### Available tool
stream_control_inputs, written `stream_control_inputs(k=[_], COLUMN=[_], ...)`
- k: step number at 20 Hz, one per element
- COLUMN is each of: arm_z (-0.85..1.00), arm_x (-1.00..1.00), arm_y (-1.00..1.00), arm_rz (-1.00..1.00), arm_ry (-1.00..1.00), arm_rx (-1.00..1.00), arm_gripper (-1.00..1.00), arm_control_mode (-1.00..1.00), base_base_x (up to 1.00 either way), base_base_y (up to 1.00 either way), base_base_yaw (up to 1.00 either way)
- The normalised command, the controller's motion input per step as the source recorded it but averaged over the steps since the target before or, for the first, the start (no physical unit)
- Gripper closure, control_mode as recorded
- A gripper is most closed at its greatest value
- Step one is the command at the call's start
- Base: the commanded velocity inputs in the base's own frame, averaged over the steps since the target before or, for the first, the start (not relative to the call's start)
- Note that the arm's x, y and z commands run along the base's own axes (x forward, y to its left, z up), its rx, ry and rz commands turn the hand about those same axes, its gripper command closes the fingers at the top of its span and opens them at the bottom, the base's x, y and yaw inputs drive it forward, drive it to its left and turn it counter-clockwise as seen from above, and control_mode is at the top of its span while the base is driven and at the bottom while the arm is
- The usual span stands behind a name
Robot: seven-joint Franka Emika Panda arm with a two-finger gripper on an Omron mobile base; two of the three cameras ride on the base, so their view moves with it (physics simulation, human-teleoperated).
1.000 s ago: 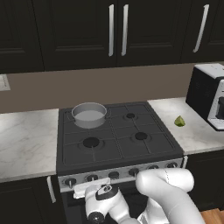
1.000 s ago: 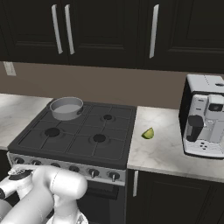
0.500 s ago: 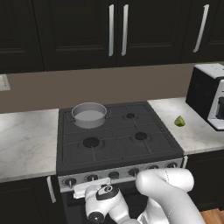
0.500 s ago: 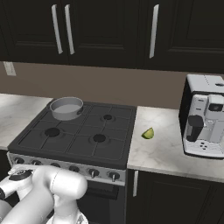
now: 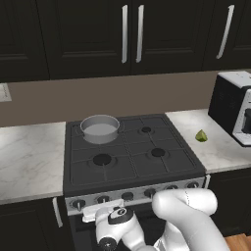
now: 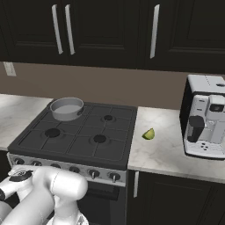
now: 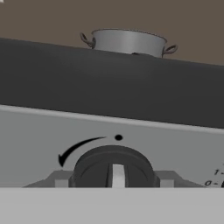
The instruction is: Turn on the burner for the pot on the stove. Wait thirty seconds for the pot to heat up. Then add the lemon wedge to the pot.
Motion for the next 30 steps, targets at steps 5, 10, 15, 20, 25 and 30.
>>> stream_control_inputs(k=[5, 10, 15, 20, 25, 30], arm_z=[0.00, -0.05, -0.24, -0.33, -0.41, -0.10], arm_x=[0.00, 0.00, 0.00, 0.00, 0.00, 0.00], arm_y=[0.00, 0.00, 0.00, 0.00, 0.00, -0.02], arm_rz=[0.01, 0.17, 0.26, 0.30, 0.32, 0.19], arm_ry=[0.00, 0.04, 0.14, 0.17, 0.14, 0.00], arm_rx=[0.00, -0.02, -0.09, -0.12, -0.13, 0.00], arm_gripper=[1.00, 1.00, 1.00, 1.00, 1.00, 1.00], arm_control_mode=[-1.00, -1.00, -1.00, -1.00, -1.00, -1.00], base_base_x=[0.00, 0.00, 0.00, 0.00, 0.00, 0.00], base_base_y=[0.00, 0.00, 0.00, 0.00, 0.00, 0.00], base_base_yaw=[0.00, 0.00, 0.00, 0.00, 0.00, 0.00])
